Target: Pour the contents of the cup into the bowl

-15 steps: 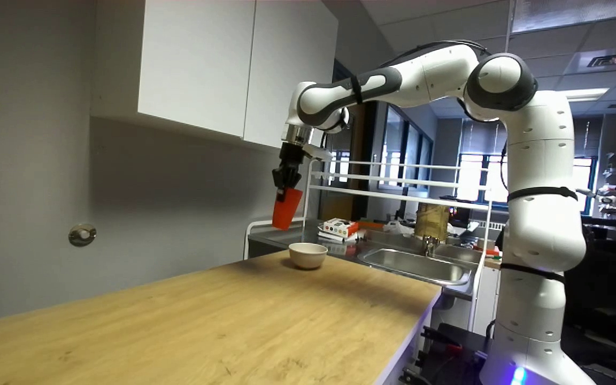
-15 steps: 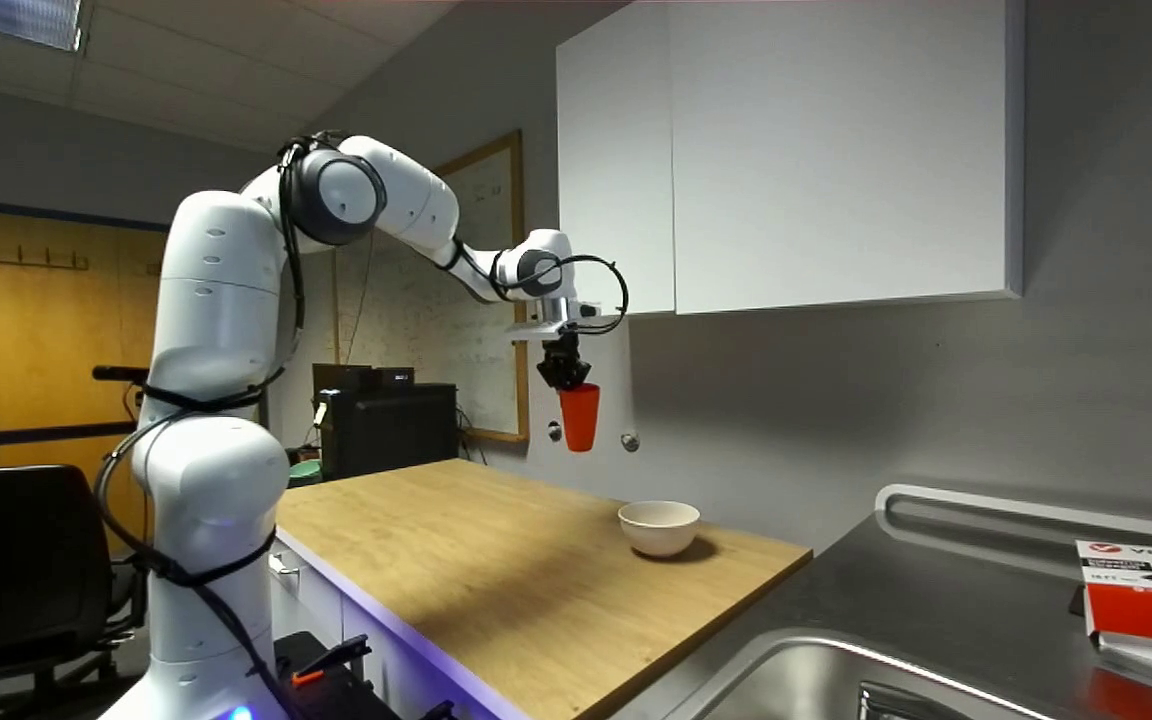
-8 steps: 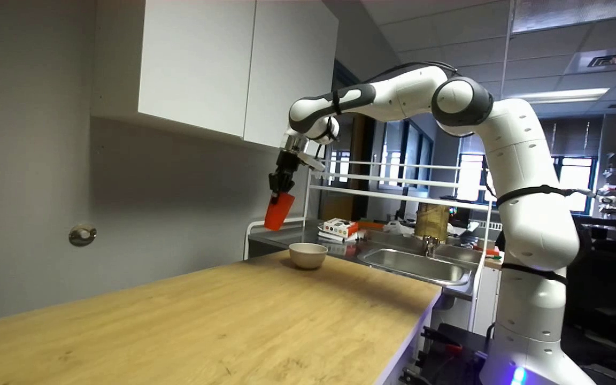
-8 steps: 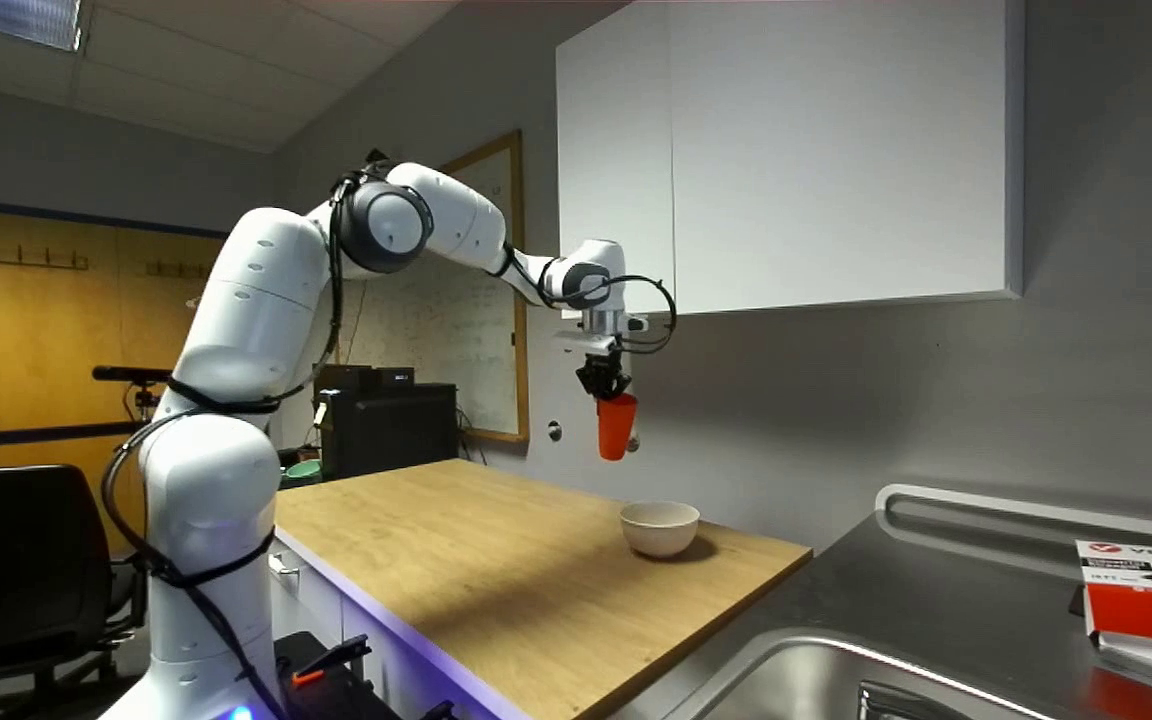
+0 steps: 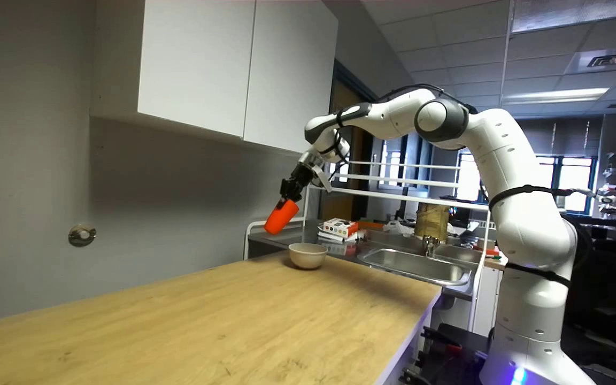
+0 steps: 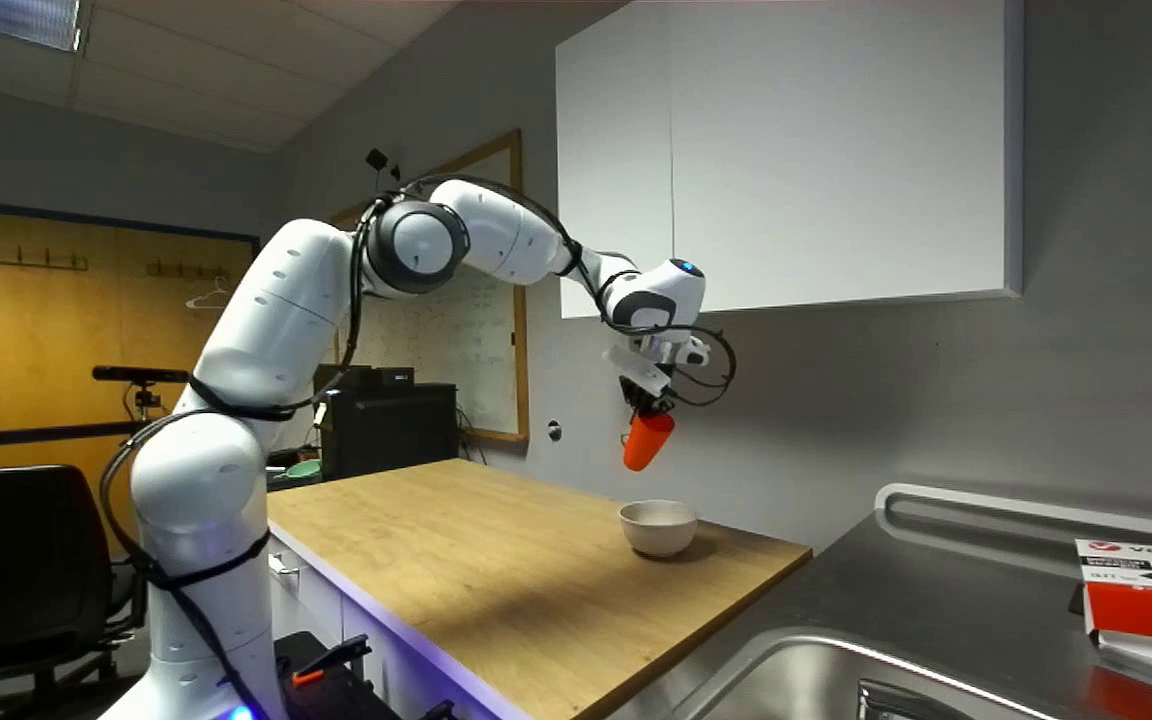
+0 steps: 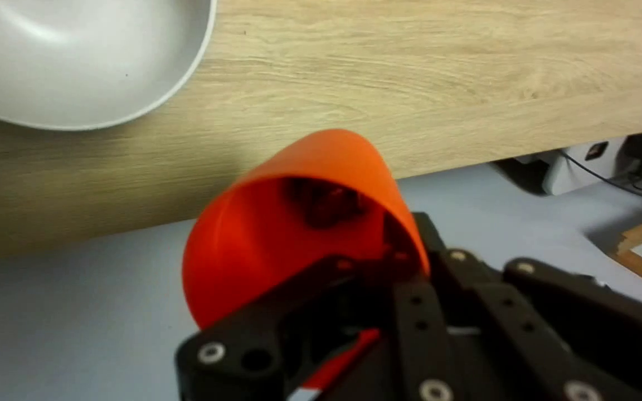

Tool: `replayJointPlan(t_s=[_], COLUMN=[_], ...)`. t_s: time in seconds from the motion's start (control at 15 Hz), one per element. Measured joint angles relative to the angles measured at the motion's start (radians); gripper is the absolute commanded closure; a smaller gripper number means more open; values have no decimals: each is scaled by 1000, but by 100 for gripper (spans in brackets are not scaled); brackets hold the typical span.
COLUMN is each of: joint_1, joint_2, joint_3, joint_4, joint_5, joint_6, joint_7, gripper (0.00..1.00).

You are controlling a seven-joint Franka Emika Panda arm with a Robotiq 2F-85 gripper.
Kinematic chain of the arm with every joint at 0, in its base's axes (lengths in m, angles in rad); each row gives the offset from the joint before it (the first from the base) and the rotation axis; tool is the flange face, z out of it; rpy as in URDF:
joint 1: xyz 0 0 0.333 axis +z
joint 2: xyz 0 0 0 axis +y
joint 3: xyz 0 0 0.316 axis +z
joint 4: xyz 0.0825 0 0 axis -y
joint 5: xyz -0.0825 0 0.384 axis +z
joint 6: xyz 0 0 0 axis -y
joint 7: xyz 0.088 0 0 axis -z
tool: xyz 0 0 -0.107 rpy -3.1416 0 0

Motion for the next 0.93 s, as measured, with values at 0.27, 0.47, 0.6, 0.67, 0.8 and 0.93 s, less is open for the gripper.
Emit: replayJointPlan(t_s=[0.27,0.47,0.6,0.67,0.8,0.93], joint_1=[-80,-112,-121,-122,-122,-122], joint_2=[54,94,111,117,122,122], joint_3=[1,0,0,-2,-5,-12], joint_4=[-3,-15,-34,-46,-75,-113], joint_5=[180,300,377,413,477,541], joint_6=[-48,-81,-96,-102,-114,-120], joint_7=[-114,-177,-217,-236,-270,-311], gripper=[99,99,99,99,99,99])
